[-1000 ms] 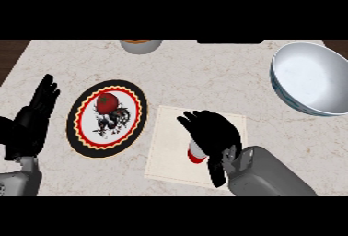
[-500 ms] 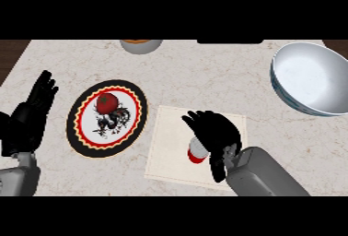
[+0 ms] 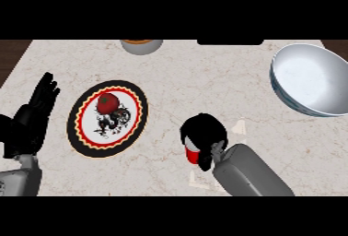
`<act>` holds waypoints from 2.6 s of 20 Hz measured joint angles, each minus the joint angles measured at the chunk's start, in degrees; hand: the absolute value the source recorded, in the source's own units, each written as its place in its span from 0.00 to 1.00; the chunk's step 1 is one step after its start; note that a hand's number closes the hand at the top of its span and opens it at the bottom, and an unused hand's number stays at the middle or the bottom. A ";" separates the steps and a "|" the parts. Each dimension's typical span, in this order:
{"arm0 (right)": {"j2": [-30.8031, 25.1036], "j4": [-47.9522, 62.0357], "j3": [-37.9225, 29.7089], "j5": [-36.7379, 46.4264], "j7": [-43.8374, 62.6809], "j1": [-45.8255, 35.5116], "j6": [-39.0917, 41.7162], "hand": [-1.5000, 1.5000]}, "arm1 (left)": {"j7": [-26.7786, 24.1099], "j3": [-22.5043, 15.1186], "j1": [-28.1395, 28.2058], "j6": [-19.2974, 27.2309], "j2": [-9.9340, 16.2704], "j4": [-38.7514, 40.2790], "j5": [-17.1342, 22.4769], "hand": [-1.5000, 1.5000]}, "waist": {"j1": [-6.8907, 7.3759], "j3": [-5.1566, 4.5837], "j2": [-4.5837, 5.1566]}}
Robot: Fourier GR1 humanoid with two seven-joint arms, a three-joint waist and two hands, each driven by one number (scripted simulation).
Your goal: Pick the can from the placemat and place it in the bowl
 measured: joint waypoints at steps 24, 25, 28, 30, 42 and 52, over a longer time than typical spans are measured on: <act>0.67 14.48 -22.13 11.59 10.21 -11.63 -22.22 1.00 | -0.14 0.76 -1.22 -0.83 -0.99 1.25 -1.23 0.50 | 0.18 0.14 0.43; -0.08 13.66 -22.48 12.44 11.09 -12.40 -22.82 1.00 | -0.68 0.61 -0.26 -0.64 -1.39 0.88 -1.38 0.50 | 0.15 0.15 0.40; -1.43 9.33 -22.47 15.71 14.68 -14.43 -24.78 1.00 | 0.32 0.45 -0.94 0.32 -1.73 0.77 -2.10 0.50 | -0.42 0.14 0.23; -2.73 5.75 -23.27 17.31 16.94 -16.74 -25.46 1.00 | 0.75 0.57 -1.17 0.42 -1.59 0.74 -2.22 0.50 | -0.72 0.13 0.09; -9.83 -7.25 -33.34 17.36 21.38 -20.03 -24.54 1.00 | 0.67 2.12 0.26 -1.50 -0.83 -1.05 -0.80 0.50 | -0.39 0.13 0.31; -16.02 4.33 -44.86 9.61 6.13 -15.87 -34.47 1.00 | -0.03 2.19 0.30 -2.07 -1.34 -0.66 -1.19 0.50 | 0.11 0.17 0.60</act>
